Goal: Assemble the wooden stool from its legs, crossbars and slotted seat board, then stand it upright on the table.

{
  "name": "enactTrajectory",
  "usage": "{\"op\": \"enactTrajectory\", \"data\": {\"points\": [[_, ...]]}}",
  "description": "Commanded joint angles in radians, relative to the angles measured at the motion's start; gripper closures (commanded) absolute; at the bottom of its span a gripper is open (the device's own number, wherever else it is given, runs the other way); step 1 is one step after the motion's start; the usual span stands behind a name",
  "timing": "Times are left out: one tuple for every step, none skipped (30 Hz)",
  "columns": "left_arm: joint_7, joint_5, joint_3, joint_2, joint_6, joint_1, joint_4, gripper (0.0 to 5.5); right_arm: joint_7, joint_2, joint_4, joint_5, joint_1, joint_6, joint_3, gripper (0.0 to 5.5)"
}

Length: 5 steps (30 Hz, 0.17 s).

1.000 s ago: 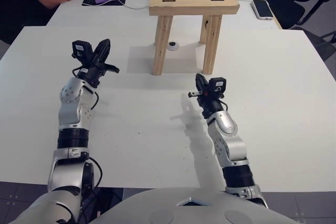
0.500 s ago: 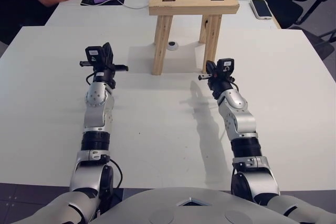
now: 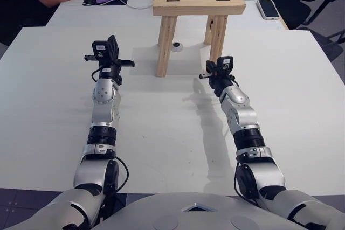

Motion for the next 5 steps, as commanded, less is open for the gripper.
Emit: {"op": "enactTrajectory", "data": {"points": [[-0.013,0.011,-0.009,-0.001,-0.002,-0.01,0.014,5.48,-0.01,0.002,-0.005,-0.027,0.001,-0.041,0.004,5.5],[-0.018,0.01,-0.01,-0.005,-0.001,-0.011,0.016,5.48,-0.023,0.002,-0.008,-0.037,0.003,-0.046,0.003,5.5],[-0.033,0.005,-0.016,-0.009,0.005,-0.01,0.014,5.48,-0.042,0.002,-0.006,-0.048,0.005,-0.053,-0.002,5.5],[-0.049,0.0,-0.022,-0.011,0.009,-0.006,0.007,5.48,-0.055,0.001,-0.004,-0.055,0.007,-0.059,-0.005,5.5],[-0.076,-0.01,-0.029,-0.013,0.005,0.002,-0.004,5.48,-0.062,0.001,-0.004,-0.06,0.012,-0.073,-0.007,5.5]]}}
